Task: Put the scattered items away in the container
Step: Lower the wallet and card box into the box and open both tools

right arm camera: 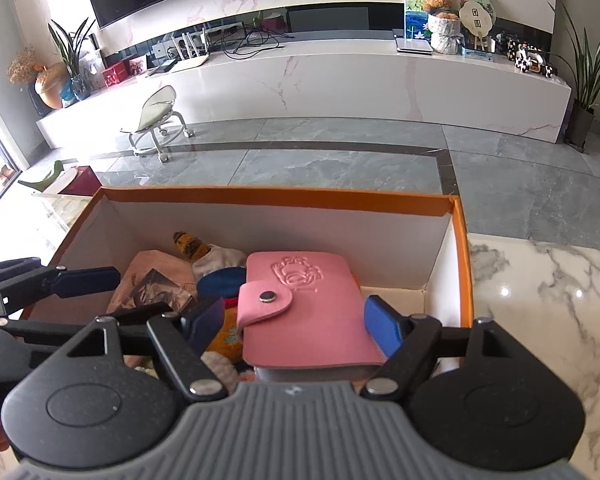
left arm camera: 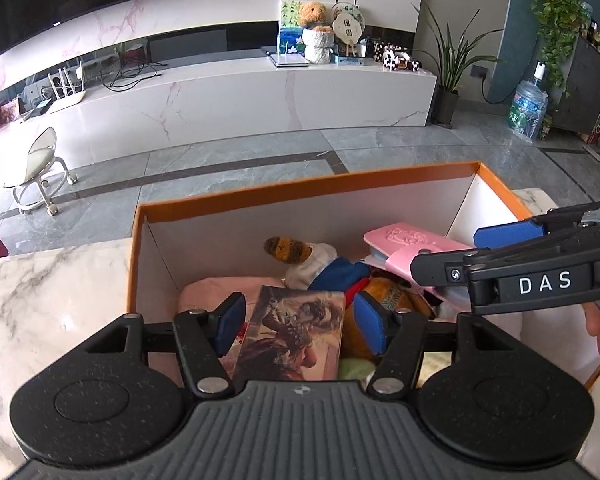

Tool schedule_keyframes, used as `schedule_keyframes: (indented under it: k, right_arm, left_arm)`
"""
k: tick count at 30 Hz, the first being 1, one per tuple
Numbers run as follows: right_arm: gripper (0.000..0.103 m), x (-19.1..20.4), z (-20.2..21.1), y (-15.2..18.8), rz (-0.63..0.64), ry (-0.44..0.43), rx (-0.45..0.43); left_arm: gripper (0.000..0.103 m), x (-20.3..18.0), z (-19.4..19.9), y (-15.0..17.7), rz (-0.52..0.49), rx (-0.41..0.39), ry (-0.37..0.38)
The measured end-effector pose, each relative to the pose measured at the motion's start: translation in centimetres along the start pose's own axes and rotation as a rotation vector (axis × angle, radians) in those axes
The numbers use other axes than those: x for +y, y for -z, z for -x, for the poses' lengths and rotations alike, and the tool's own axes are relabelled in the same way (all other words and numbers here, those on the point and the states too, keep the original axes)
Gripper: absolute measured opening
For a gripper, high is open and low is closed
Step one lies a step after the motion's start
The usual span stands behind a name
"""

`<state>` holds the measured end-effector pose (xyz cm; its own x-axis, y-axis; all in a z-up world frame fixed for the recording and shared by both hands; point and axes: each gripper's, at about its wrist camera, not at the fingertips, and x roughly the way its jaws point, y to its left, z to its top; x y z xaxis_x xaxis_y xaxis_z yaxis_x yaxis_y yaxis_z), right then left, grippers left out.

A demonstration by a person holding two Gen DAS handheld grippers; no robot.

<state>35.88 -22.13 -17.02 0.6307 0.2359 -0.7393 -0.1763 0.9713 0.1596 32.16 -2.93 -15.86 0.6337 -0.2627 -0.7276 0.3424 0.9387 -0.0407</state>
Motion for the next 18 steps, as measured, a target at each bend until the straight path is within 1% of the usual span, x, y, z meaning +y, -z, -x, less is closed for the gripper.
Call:
schedule_keyframes:
  k: [4,5,6,8,9,10,13,14,15,16,18]
  right_arm:
    - [0.079,-0.6,0.9,-0.2,-0.032,-0.011,-0.005]
    - [0.076,-0.7,1.1,-0.1,-0.034,-0.006,-0.006]
    - [0.069,-0.8,1.3,-0.1,-0.034,0.000,-0.004]
    - [0.062,-1.0,1.7,0.1,-0.041,0.005,0.003]
    - [0.058,-1.1,1.9,0.2,-0.045,-0.002,0.005]
    - [0.056,-1.2,2.2,0.4,-0.047,-0.007,0.007]
    - [0.045,-1.4,2.8,0.8,-0.042,0.010,0.009]
    - [0.037,-1.4,2.8,0.9,-0.033,0.017,0.014]
    - [0.033,-1.4,2.8,1.0,-0.032,0.019,0.017]
    - [0.032,-1.3,2.7,1.0,-0.030,0.020,0.019]
    - [0.027,-1.3,2.6,1.1,-0.026,0.024,0.024]
  left_arm:
    - [0.073,0.7,1.6,-0.1,0.023,-0.026,0.005]
    - [0.073,0.9,2.1,-0.1,0.030,-0.031,0.008]
    - [0.073,1.0,2.4,-0.1,0.033,-0.029,0.006]
    - [0.066,1.3,2.9,0.0,0.036,-0.012,-0.006]
    - [0.063,1.4,3.1,0.1,0.036,0.004,-0.015]
    - [0.061,1.5,3.0,0.2,0.036,0.027,-0.024]
    - [0.054,1.7,2.8,0.7,0.032,0.086,-0.045]
    - [0.053,1.7,2.6,0.9,0.028,0.104,-0.051]
    - [0.051,1.7,2.4,1.1,0.023,0.122,-0.056]
    - [0.050,1.6,2.1,1.3,0.019,0.134,-0.055]
    - [0.047,1.3,1.8,1.7,0.006,0.144,-0.050]
